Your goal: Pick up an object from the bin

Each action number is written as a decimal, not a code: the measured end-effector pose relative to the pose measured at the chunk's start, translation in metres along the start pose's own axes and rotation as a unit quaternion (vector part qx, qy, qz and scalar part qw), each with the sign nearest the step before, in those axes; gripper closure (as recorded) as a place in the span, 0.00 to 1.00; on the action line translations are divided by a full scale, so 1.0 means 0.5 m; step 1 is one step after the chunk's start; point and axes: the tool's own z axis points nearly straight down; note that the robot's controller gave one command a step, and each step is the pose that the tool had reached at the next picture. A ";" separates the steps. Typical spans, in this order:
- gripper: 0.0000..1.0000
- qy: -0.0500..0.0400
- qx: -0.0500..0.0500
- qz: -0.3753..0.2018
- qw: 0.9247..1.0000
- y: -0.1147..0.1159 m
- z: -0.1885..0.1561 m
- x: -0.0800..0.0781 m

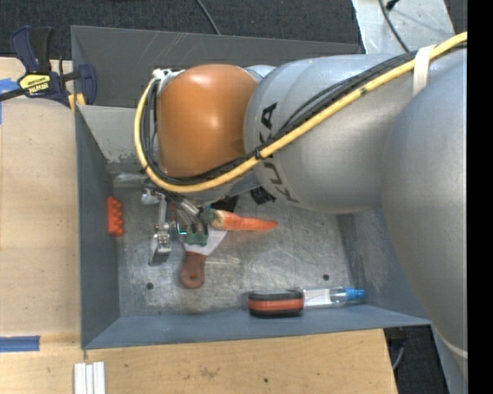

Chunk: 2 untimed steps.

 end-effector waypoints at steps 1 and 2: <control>0.00 -0.004 -0.002 0.001 1.000 -0.001 -0.010 -0.004; 0.00 -0.005 -0.003 -0.046 0.999 -0.062 0.022 0.023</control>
Offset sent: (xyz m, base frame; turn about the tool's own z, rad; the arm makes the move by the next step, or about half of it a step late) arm -0.0279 -0.0793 -0.0340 -0.1886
